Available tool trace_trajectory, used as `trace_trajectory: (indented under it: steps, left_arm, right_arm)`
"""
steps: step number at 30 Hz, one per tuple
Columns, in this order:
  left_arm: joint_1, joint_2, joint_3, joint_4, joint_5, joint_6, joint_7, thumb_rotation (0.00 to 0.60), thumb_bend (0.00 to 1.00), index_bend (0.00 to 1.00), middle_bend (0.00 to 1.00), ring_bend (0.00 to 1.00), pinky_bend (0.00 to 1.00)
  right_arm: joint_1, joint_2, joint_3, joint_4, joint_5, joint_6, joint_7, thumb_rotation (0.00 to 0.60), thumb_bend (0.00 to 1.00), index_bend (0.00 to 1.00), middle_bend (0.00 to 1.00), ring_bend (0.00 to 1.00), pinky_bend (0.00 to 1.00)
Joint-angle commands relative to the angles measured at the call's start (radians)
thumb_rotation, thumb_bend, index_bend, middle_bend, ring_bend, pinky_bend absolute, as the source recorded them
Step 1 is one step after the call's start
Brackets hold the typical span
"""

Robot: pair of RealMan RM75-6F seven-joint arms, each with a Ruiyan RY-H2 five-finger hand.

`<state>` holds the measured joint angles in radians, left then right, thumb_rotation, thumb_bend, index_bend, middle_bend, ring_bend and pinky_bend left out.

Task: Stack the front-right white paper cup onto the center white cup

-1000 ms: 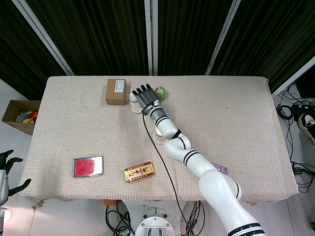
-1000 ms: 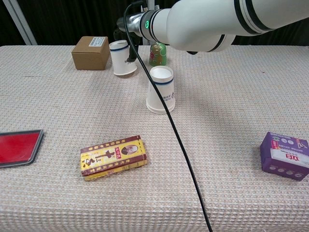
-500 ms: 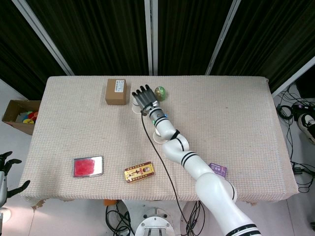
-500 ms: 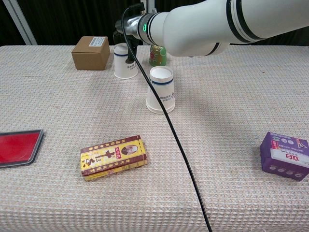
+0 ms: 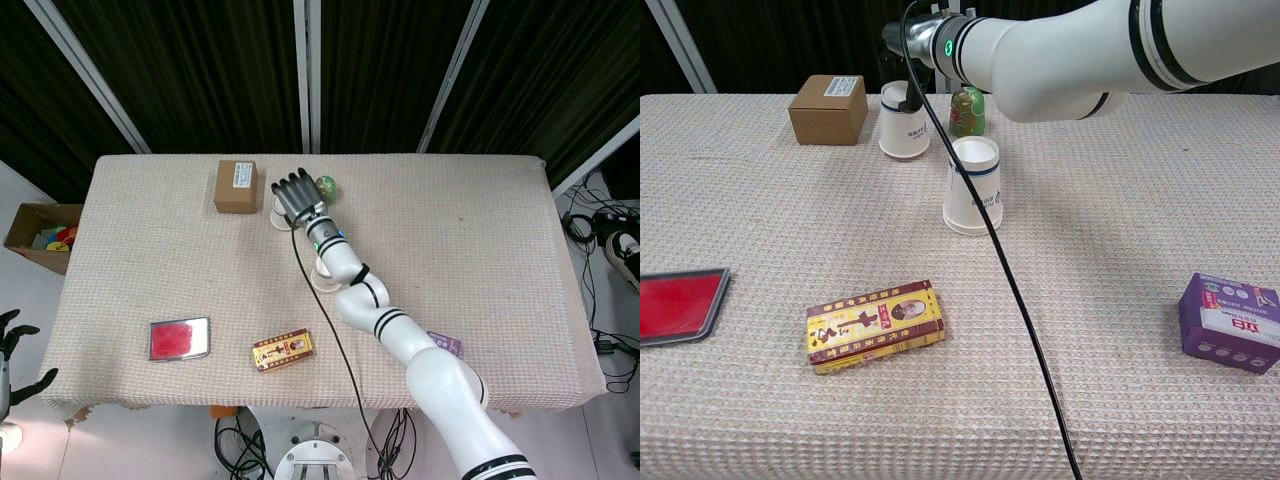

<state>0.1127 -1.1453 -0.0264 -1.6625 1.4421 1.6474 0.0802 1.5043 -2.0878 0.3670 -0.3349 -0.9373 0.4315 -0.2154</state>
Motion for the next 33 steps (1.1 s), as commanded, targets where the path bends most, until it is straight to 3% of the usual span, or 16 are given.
trace_trajectory:
  steps: [1, 5, 8, 14, 18, 21, 26, 33]
  left_arm:
    - [-0.001, 0.001, -0.002, 0.001, 0.002, 0.001, 0.0, 0.6, 0.12, 0.35, 0.16, 0.12, 0.16]
    - [-0.005, 0.003, -0.006, 0.002, 0.002, -0.005, -0.001, 0.6, 0.12, 0.35, 0.16, 0.12, 0.16]
    - [-0.014, 0.004, -0.01, 0.002, 0.005, -0.015, 0.001, 0.6, 0.12, 0.35, 0.16, 0.12, 0.16]
    - [-0.042, -0.006, -0.016, -0.005, 0.024, -0.04, 0.013, 0.6, 0.12, 0.35, 0.16, 0.12, 0.16]
    - [-0.057, -0.011, -0.019, -0.013, 0.04, -0.05, 0.023, 0.6, 0.12, 0.35, 0.16, 0.12, 0.16]
    - [-0.067, -0.015, -0.02, -0.019, 0.048, -0.056, 0.03, 0.6, 0.12, 0.35, 0.16, 0.12, 0.16]
    - [-0.076, -0.019, -0.02, -0.027, 0.056, -0.06, 0.039, 0.6, 0.12, 0.35, 0.16, 0.12, 0.16]
    - [-0.077, -0.021, -0.016, -0.032, 0.062, -0.057, 0.045, 0.6, 0.12, 0.35, 0.16, 0.12, 0.16]
  right_arm:
    - [-0.037, 0.053, -0.001, -0.08, -0.036, 0.051, 0.027, 0.6, 0.36, 0.5, 0.4, 0.21, 0.21]
    - [-0.104, 0.172, -0.007, -0.277, -0.082, 0.124, 0.062, 0.6, 0.36, 0.51, 0.41, 0.23, 0.22]
    - [-0.181, 0.322, -0.014, -0.518, -0.098, 0.165, 0.068, 0.6, 0.36, 0.51, 0.42, 0.24, 0.24]
    - [-0.329, 0.661, -0.031, -1.012, -0.036, 0.228, 0.005, 0.6, 0.36, 0.52, 0.44, 0.25, 0.24]
    - [-0.391, 0.828, -0.053, -1.219, -0.005, 0.264, -0.033, 0.6, 0.36, 0.52, 0.45, 0.26, 0.24]
    - [-0.421, 0.93, -0.07, -1.329, 0.008, 0.266, -0.045, 0.6, 0.36, 0.52, 0.46, 0.26, 0.24]
    - [-0.434, 1.022, -0.11, -1.42, 0.02, 0.241, -0.072, 0.6, 0.36, 0.52, 0.46, 0.26, 0.24]
    - [-0.404, 0.975, -0.159, -1.409, 0.023, 0.228, -0.116, 0.6, 0.36, 0.52, 0.44, 0.25, 0.24]
